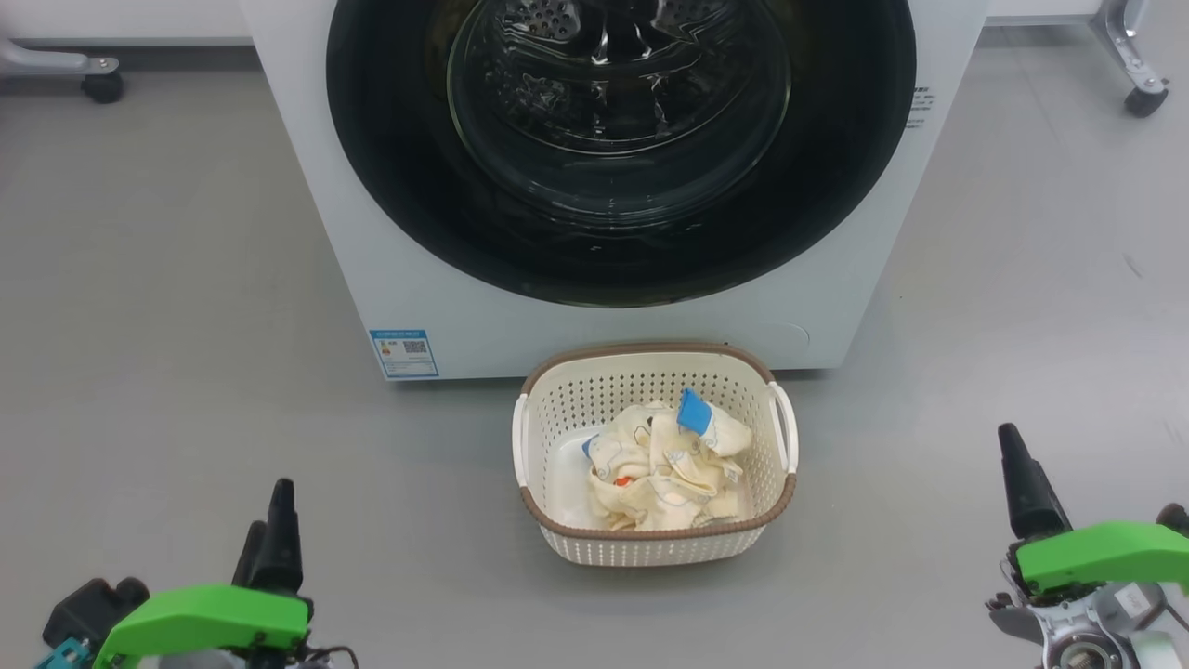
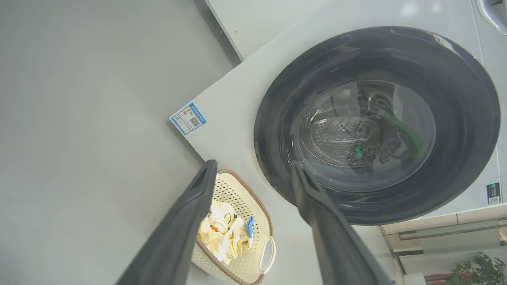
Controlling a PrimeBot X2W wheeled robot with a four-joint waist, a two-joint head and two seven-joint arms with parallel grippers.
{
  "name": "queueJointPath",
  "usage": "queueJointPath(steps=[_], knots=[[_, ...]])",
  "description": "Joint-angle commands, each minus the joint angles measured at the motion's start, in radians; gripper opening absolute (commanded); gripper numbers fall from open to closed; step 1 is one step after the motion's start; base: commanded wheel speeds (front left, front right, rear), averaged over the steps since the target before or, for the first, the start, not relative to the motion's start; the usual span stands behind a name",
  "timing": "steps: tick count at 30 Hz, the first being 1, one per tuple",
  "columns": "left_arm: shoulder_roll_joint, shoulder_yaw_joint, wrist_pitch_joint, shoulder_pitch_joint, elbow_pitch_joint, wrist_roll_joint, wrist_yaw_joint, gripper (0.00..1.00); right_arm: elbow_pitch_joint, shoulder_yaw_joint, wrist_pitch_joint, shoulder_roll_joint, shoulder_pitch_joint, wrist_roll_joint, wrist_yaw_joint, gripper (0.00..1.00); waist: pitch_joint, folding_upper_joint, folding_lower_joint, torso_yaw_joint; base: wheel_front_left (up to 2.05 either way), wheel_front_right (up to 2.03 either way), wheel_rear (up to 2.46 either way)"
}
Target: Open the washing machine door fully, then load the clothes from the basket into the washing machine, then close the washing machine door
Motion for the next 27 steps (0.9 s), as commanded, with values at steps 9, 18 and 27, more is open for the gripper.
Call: queueJointPath(steps=[9,18,27], knots=[[0.023,-0.017,-0.038,-0.066,-0.048,0.201,0.011,1.0,-0.048,0.01,-0.026,-0.032,-0.07,-0.222,-0.001,1.0,0.008,-0.0001,0.0,0.006,0.0,0.0,0.0],[0.028,-0.043,-0.065,-0.073,-0.029,0.33,0.016,1.0,-0.053,0.02,-0.04,-0.027,-0.081,-0.39,-0.002,1.0,0.012,-0.0001,0.0,0.007,0.0,0.0,0.0],[0.03,-0.065,-0.091,-0.086,-0.01,0.433,0.014,1.0,-0.064,0.031,-0.056,-0.022,-0.086,-0.52,-0.002,1.0,0.016,-0.0001,0.0,0.006,0.0,0.0,0.0]])
